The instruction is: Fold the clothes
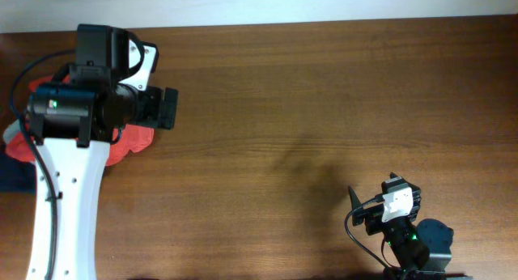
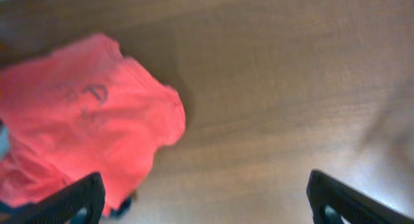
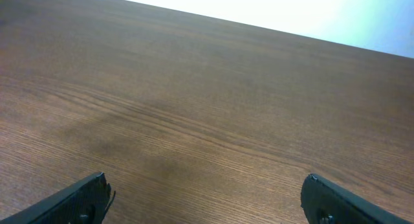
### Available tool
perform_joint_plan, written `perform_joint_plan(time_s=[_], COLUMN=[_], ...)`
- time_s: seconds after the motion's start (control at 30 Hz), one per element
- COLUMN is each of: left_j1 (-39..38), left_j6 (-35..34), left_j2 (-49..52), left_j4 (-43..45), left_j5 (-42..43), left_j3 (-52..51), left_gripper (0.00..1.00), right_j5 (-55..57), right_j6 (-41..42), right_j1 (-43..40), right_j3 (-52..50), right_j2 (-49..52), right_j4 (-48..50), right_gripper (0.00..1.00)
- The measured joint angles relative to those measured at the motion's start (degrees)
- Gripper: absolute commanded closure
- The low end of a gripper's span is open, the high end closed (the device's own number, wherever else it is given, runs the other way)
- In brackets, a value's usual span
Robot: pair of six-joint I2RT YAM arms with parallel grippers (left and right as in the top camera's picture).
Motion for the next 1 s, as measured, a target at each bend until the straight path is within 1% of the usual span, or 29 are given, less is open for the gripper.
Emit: perform_joint_plan(time_s=[0.07, 0.2, 0.27, 0.37, 0.53, 0.7, 0.87, 1.0], left_j1=[0.00, 0.00, 0.00, 0.44, 4.07, 4.90, 4.94, 4.94], left_j6=[0.00, 0.00, 0.28, 1.01, 1.57, 1.64, 1.75, 1.49], left_j2=[-2.25, -10.03, -14.93, -21.59, -33.31, -44.68, -57.31, -67.65], left_j4=[4.98, 18.27, 24.68, 31.69, 42.47, 54.64, 61.53, 62.16], left_j5=[-0.17, 0.33, 1.27, 3.30, 7.19, 8.33, 8.70, 9.33], left_j3=[-3.37, -15.26, -23.45, -35.43, -57.00, -74.93, -88.41, -97.29], left_gripper=[0.01, 0.01, 0.01, 0.01, 0.01, 0.01, 0.01, 0.01], right_j5=[-0.02, -0.02, 0.00, -0.02, 0.00, -0.02, -0.02, -0.02], right_j6=[-0.02, 0.00, 0.00, 0.00, 0.00, -0.02, -0.04, 0.00], right_j1=[0.00, 0.00, 0.00, 0.00, 0.00, 0.00, 0.00, 0.00], right_j3=[0.00, 0.00, -0.02, -0.02, -0.04, -0.04, -0.04, -0.04], right_j2=[0.00, 0.00, 0.00, 0.00, 0.00, 0.00, -0.04, -0.04], right_j4=[0.00, 0.02, 0.04, 0.04, 0.11, 0.09, 0.09, 0.13], right_gripper=[0.01, 0.01, 0.02, 0.02, 0.01, 0.01, 0.02, 0.01])
